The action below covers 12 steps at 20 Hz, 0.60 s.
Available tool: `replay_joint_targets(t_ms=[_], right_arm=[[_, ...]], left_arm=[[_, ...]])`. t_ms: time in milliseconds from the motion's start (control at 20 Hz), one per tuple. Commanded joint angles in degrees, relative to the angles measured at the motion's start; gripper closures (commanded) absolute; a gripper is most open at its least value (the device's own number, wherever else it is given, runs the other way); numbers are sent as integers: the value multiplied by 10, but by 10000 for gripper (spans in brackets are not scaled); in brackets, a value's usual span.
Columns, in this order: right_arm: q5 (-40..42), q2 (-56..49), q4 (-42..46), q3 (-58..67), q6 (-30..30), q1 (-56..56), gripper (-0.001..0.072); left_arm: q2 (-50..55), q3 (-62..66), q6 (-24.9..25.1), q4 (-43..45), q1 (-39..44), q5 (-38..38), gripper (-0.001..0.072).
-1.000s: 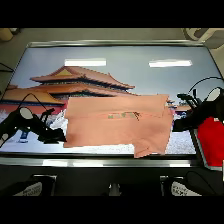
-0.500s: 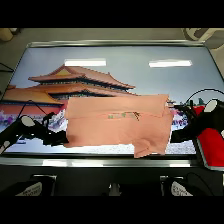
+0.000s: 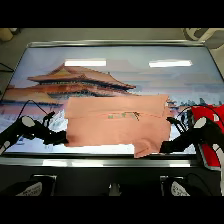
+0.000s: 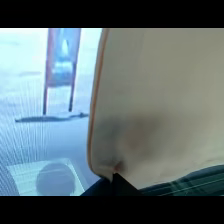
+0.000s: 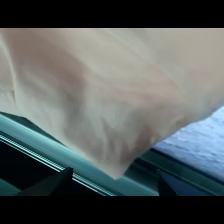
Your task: Fold the shirts.
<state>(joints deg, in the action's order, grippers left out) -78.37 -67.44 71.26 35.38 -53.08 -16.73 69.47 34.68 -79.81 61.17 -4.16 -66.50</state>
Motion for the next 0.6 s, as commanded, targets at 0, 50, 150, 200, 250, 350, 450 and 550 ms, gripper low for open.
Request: replay_joint_targets(t_ms=[0, 50, 150, 200, 250, 350, 450, 550], right_arm=[[52, 1, -73, -33, -4, 0, 235], [63, 1, -75, -41, -5, 0, 326], [73, 2, -56, -37, -5, 0, 671], [72, 5, -52, -29, 0, 0, 684], [71, 12, -50, -15, 13, 0, 685], [35, 28, -50, 37, 33, 0, 686], [1, 29, -47, 107, 36, 0, 686], [23, 28, -54, 172, 16, 0, 687]], left_arm=[[-1, 0, 4, -4, 0, -5, 687], [-1, 0, 4, -4, 0, -6, 687], [-1, 0, 4, -4, 0, -5, 687], [-2, 2, 10, -4, 0, -5, 687], [-7, 7, 22, -4, 0, -7, 688], [-30, 40, 59, -3, -2, -28, 688], [-61, 90, 60, -1, -2, -41, 689], [-66, 147, 35, -1, -1, -47, 691]])
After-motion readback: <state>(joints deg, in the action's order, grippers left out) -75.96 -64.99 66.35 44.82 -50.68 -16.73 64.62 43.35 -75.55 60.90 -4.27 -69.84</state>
